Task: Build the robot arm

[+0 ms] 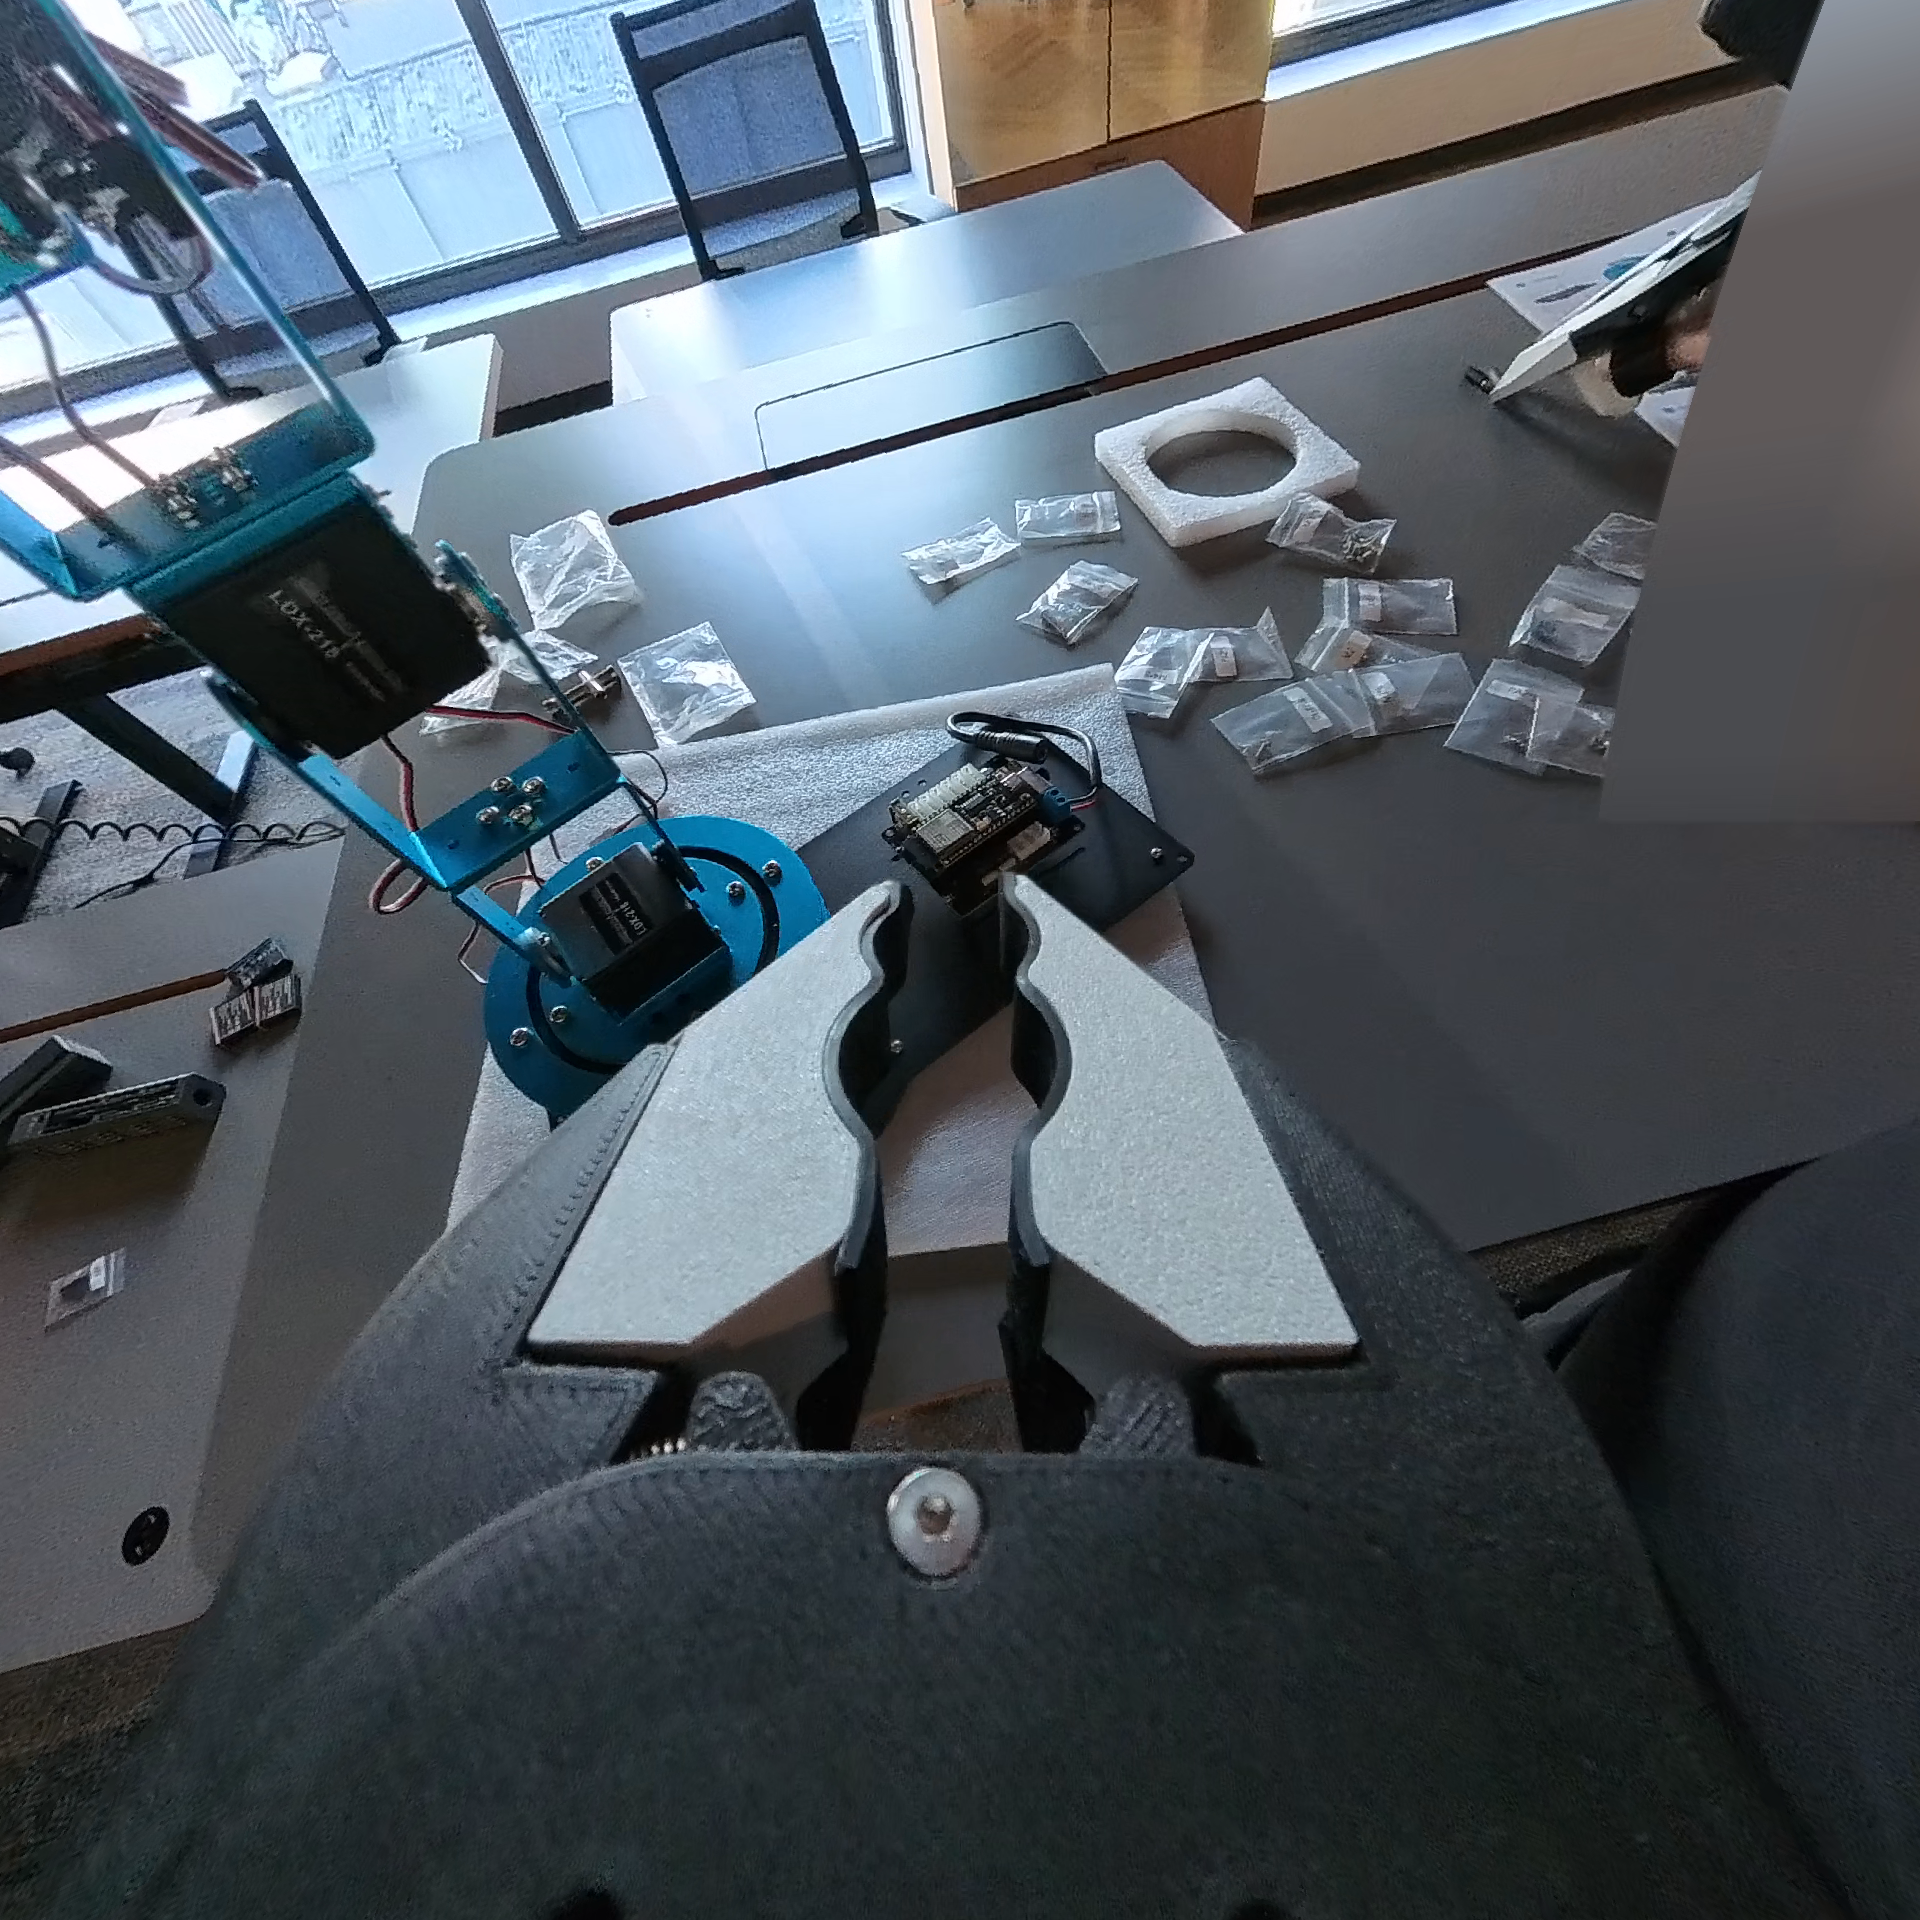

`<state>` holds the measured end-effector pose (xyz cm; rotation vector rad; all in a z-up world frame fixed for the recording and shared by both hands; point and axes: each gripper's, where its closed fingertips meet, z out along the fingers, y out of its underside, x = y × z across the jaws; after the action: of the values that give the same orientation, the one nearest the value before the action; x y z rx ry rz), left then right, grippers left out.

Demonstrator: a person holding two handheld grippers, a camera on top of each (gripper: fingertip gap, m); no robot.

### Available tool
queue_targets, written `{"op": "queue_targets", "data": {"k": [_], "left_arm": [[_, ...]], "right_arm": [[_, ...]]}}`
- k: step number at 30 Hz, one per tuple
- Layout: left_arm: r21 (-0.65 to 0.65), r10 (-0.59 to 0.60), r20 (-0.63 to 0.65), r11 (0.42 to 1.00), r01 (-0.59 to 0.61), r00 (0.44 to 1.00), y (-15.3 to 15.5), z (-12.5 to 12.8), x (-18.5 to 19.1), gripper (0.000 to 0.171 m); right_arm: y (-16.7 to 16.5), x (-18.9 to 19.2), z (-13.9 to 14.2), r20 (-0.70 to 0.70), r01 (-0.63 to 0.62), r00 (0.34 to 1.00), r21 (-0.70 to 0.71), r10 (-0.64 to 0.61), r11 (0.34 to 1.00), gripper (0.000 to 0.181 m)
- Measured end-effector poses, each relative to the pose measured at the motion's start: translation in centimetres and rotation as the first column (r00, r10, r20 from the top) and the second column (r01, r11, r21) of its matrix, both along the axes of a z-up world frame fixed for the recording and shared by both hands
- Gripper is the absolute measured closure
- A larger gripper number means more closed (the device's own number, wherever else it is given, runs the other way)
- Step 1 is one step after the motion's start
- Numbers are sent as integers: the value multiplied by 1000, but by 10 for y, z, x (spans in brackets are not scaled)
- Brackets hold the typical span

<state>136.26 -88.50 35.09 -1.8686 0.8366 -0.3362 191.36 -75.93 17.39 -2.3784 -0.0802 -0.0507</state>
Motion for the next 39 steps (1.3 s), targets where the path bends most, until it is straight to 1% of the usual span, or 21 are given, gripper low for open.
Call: {"op": "queue_targets", "data": {"k": [2, 7, 12, 14, 16, 18, 20, 21, 22, 23, 25, 26, 27, 28, 30, 32, 34, 36, 39], "left_arm": [[0, 4, 1, 1000, -4, 1000, 1, 0, -1, 156], [12, 11, 3, 1000, -11, 1000, 0, 4, -2, 157], [9, 17, 0, 1000, -17, 1000, -1, 3, 0, 157], [8, 17, 2, 1000, -17, 1000, -2, 3, 1, 157], [8, 17, 1, 1000, -17, 1000, -2, 3, 3, 157], [5, 17, 0, 1000, -17, 1000, -3, 2, 4, 157], [3, 15, 1, 1000, -15, 1000, -4, 1, 6, 157], [3, 15, 1, 1000, -15, 1000, -4, 1, 6, 157], [3, 16, -1, 1000, -16, 1000, -5, 0, 7, 157], [2, 17, -3, 1000, -17, 1000, -5, 0, 7, 157], [0, 22, -7, 1000, -22, 1000, -6, 0, 6, 157], [0, 26, -9, 1000, -26, 1000, -7, 1, 6, 157], [0, 29, -9, 1000, -29, 1000, -7, 1, 5, 157], [1, 31, -9, 1000, -31, 999, -8, 2, 5, 157], [0, 33, -15, 999, -33, 999, -9, 3, 5, 157], [2, 37, -27, 999, -36, 999, -10, 4, 6, 157], [5, 40, -35, 999, -40, 999, -12, 5, 6, 157], [5, 47, -37, 999, -46, 998, -13, 5, 5, 158], [2, 57, -39, 998, -57, 998, -14, 5, 3, 157]], "right_arm": [[0, 1, 0, 19, -4, 1000, -2, 4, 1000, 178], [-5, 1, 0, -14, 2, 1000, -5, -2, 1000, 179], [-14, 1, 6, -46, -32, 998, 20, 33, 999, 179], [-17, -5, 10, -101, -67, 992, 36, 70, 997, 180], [-20, -4, 12, -148, -69, 986, 35, 74, 997, 180], [-22, -11, 13, -238, -101, 965, 43, 108, 994, 180], [-24, -17, 9, -292, -142, 945, 34, 146, 989, 180], [-25, -18, 5, -275, -166, 947, 23, 166, 986, 180], [-26, -13, 1, -229, -172, 959, 0, 167, 985, 179], [-27, -14, 0, -193, -200, 961, 1, 197, 980, 177], [-23, -9, 6, -142, -211, 967, 28, 213, 977, 158], [-18, -8, 13, -135, -222, 964, 63, 228, 973, 156], [-13, -4, 20, -127, -220, 964, 101, 232, 970, 157], [-7, 5, 22, -102, -198, 972, 111, 210, 974, 157], [1, 10, 16, -70, -228, 969, 92, 235, 969, 156], [5, 8, 5, -67, -265, 961, 51, 268, 963, 154], [8, 7, 0, -42, -284, 958, 34, 285, 958, 154], [10, 5, 0, -38, -295, 954, 39, 296, 955, 164], [4, 5, 0, -54, -294, 954, 14, 295, 956, 166]]}}
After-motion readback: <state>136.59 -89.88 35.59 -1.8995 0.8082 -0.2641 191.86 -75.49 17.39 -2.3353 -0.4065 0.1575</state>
